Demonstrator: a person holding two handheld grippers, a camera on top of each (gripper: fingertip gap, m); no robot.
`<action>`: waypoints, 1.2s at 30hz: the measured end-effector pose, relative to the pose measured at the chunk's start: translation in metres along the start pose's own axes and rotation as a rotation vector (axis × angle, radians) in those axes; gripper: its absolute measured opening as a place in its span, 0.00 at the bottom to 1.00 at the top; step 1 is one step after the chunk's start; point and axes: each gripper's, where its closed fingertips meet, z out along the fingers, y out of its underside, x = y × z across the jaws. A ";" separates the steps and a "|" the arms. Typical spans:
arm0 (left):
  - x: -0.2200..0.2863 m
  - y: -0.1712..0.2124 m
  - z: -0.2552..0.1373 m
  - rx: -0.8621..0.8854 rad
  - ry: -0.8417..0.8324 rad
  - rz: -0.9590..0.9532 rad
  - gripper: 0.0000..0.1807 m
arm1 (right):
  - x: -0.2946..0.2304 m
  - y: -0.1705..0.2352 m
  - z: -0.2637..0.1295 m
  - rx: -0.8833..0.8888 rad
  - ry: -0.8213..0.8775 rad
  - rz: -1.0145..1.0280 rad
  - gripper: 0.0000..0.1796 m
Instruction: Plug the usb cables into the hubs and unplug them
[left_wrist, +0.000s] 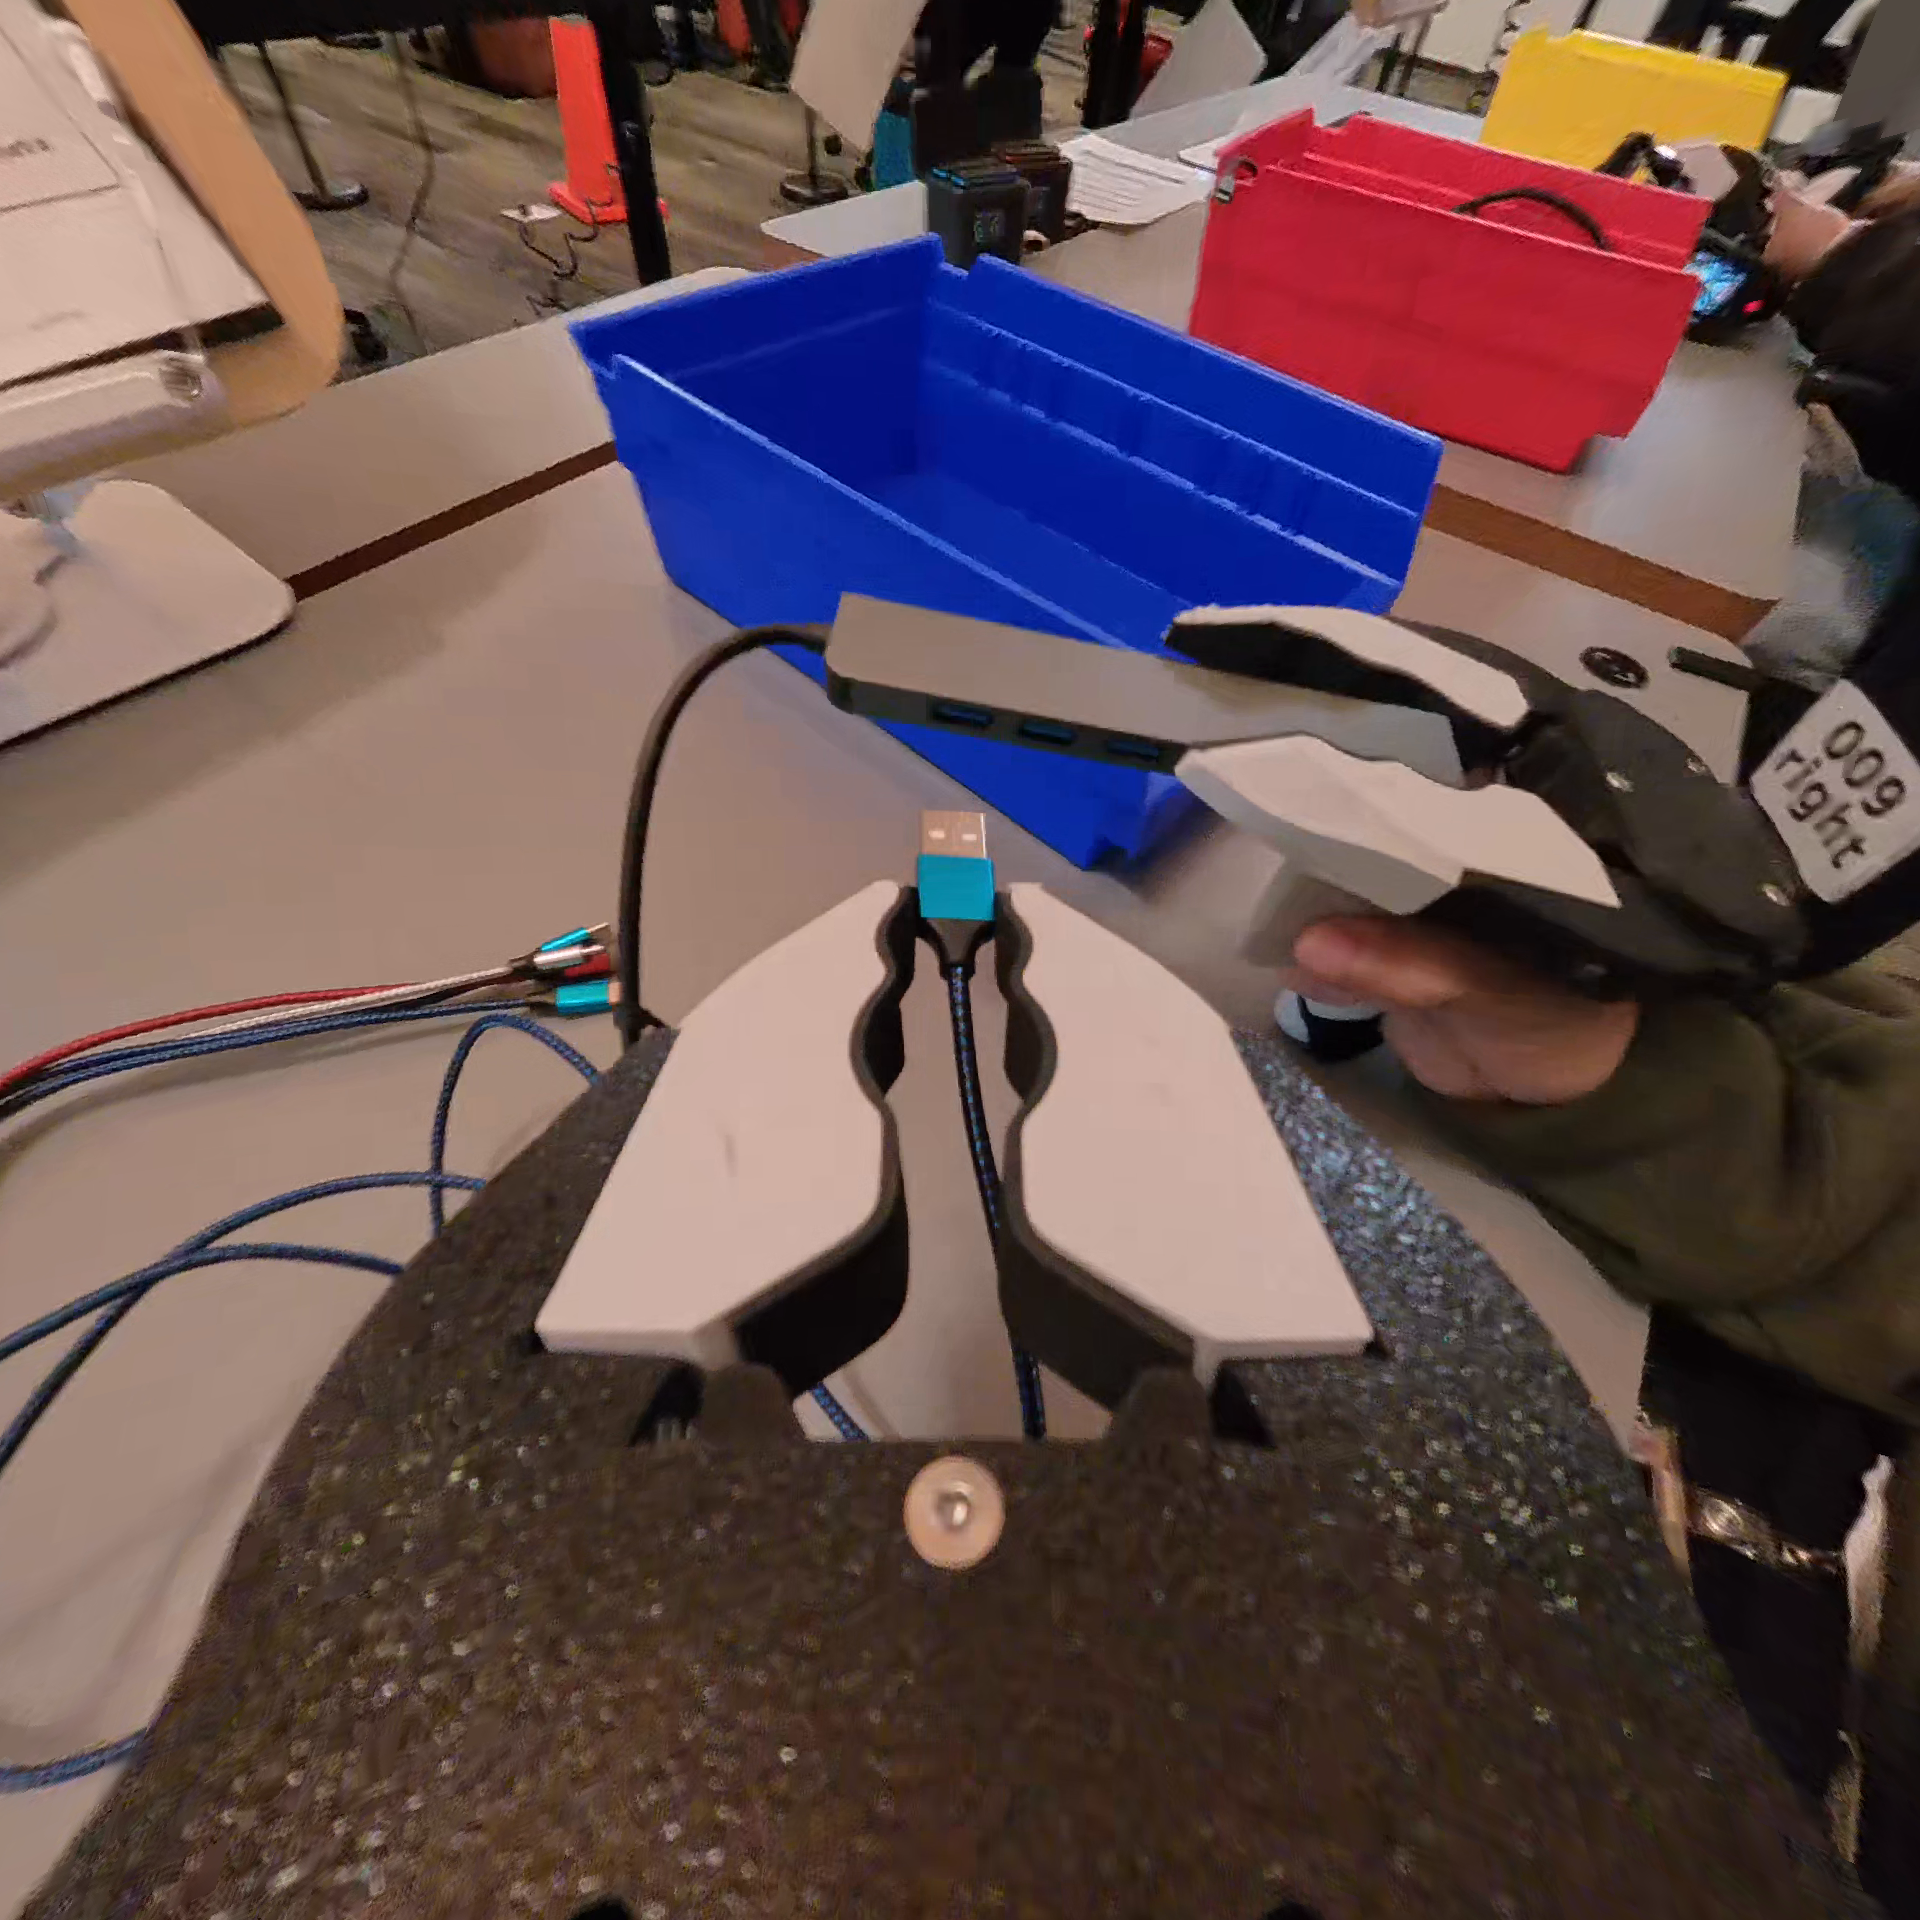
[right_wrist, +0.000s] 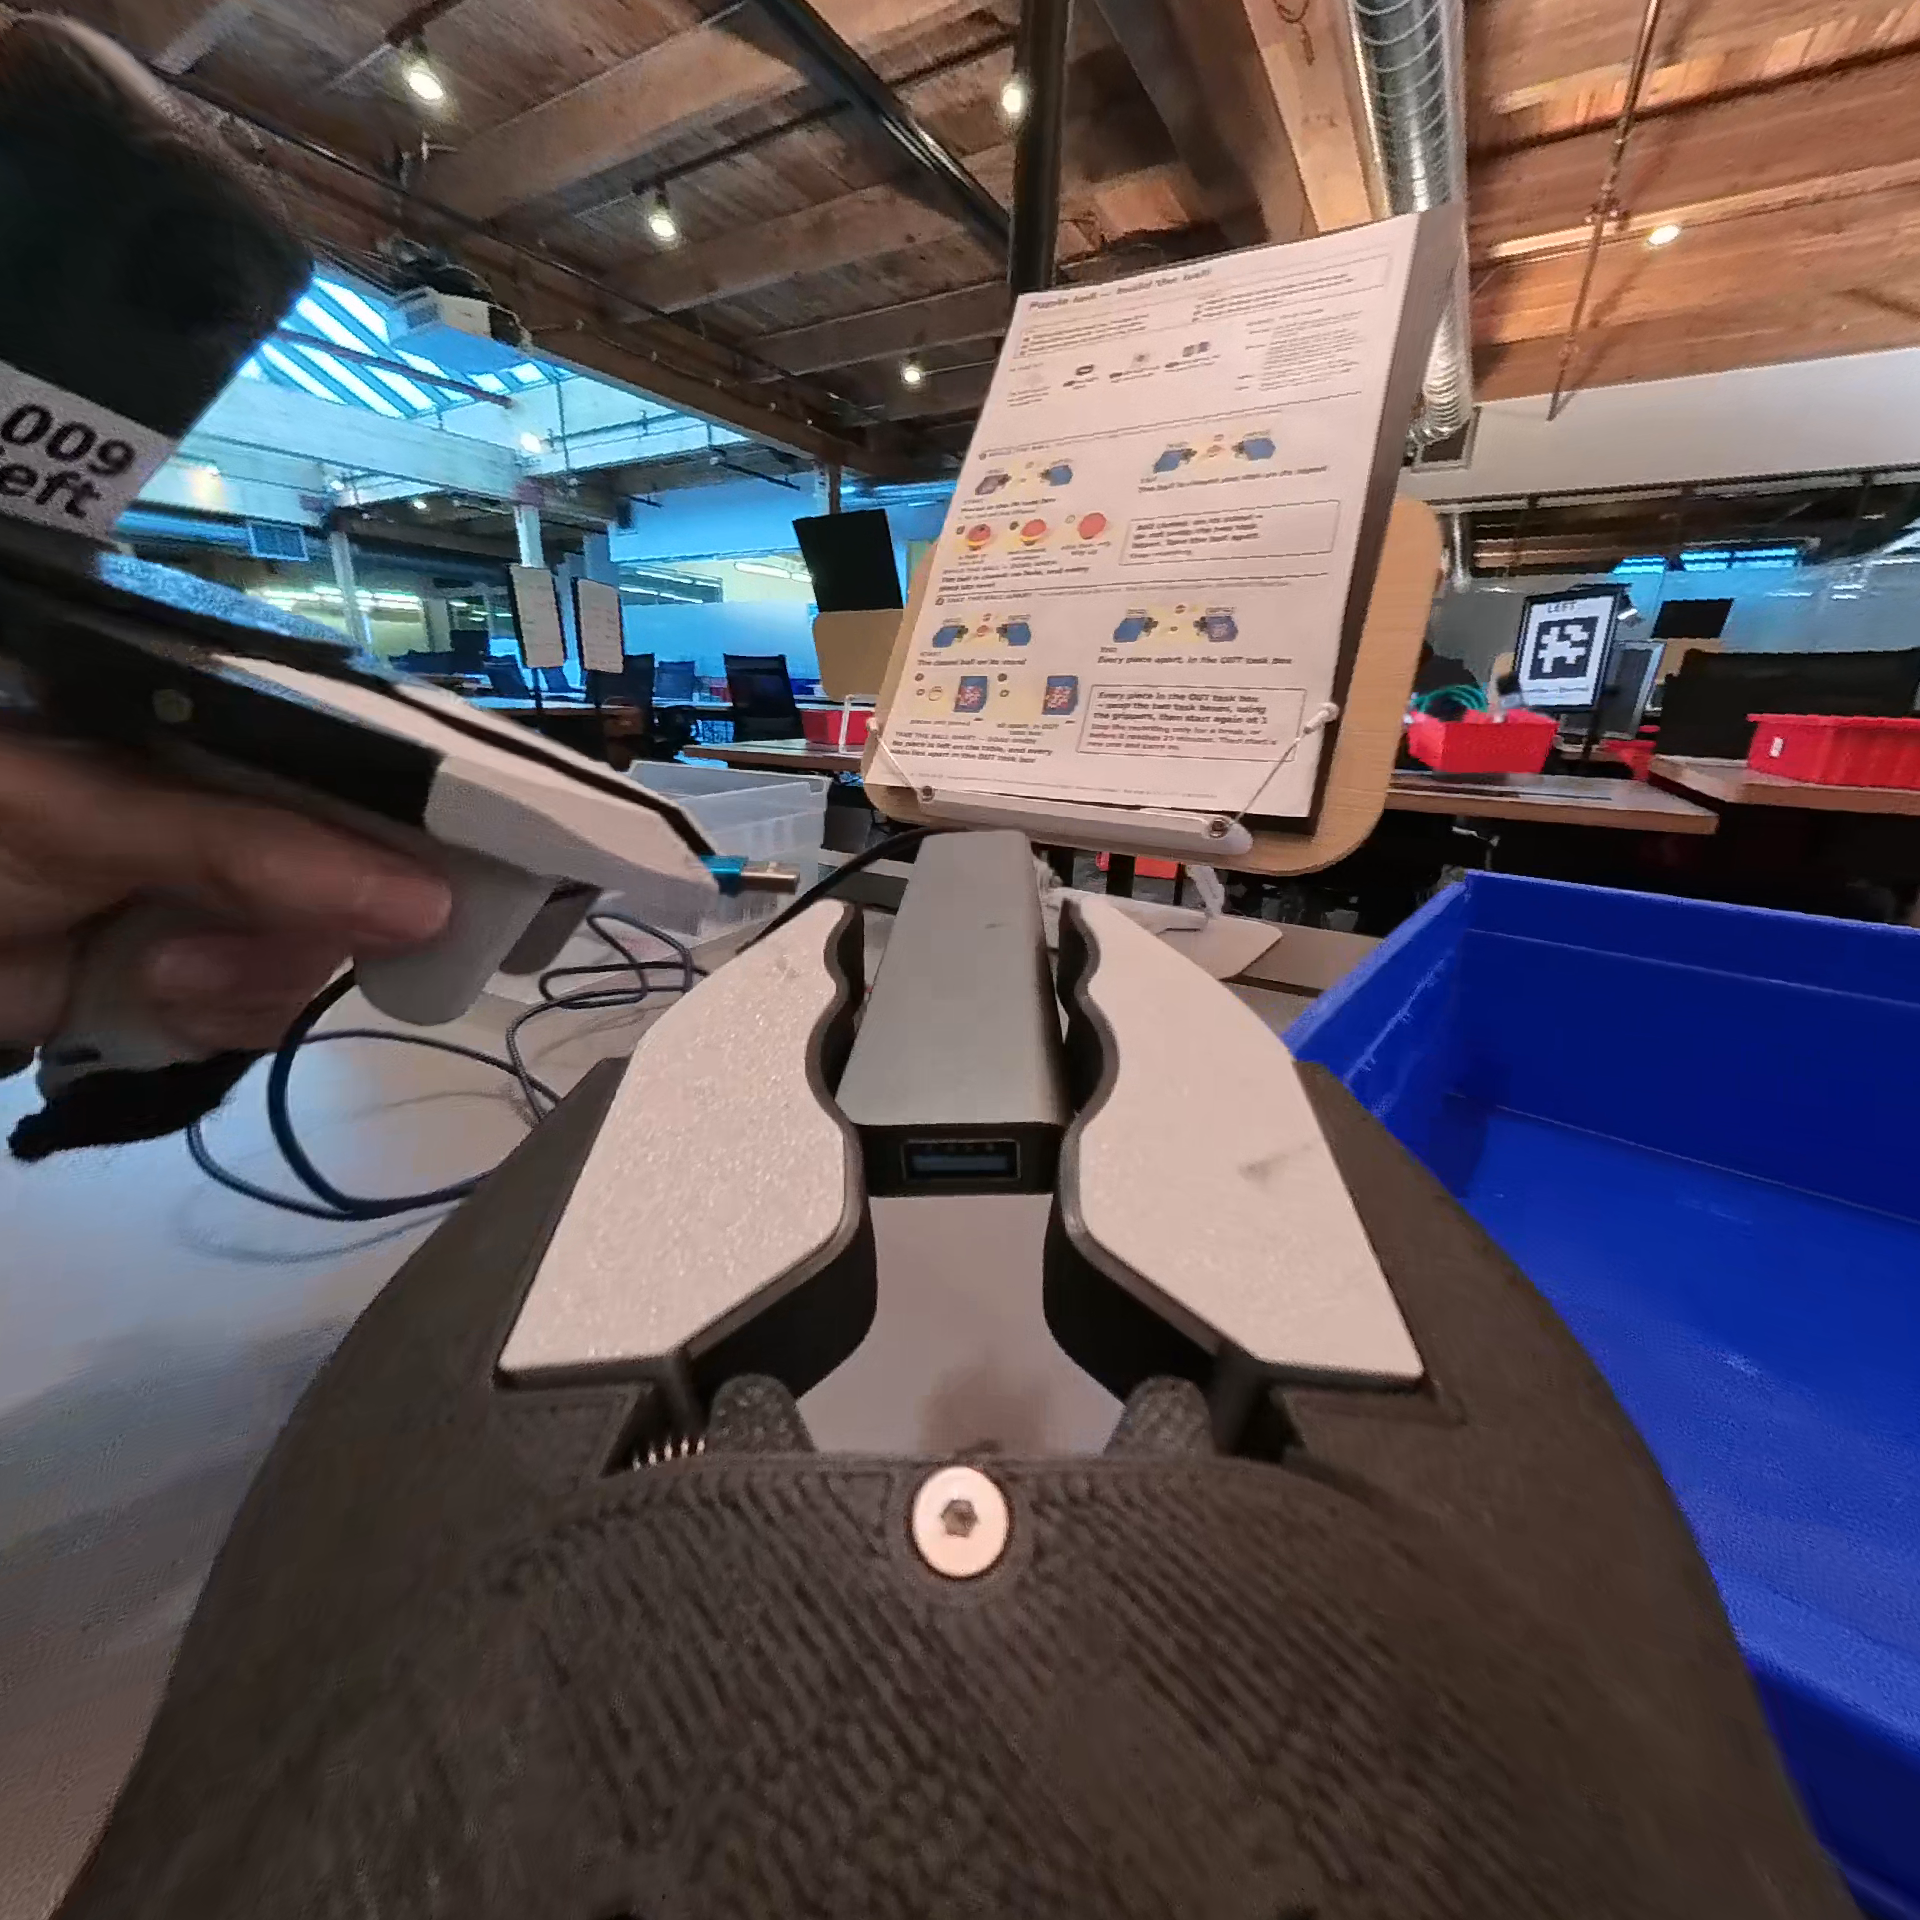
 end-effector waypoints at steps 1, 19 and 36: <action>-0.004 0.000 -0.002 -0.001 -0.017 -0.007 0.08 | -0.004 0.000 0.002 0.001 -0.011 -0.001 0.20; -0.018 0.006 -0.020 0.029 0.081 -0.094 0.07 | -0.041 0.001 0.013 0.023 -0.170 0.014 0.20; -0.015 0.003 -0.006 0.135 0.006 0.049 0.07 | -0.041 0.001 0.014 0.016 -0.184 0.037 0.20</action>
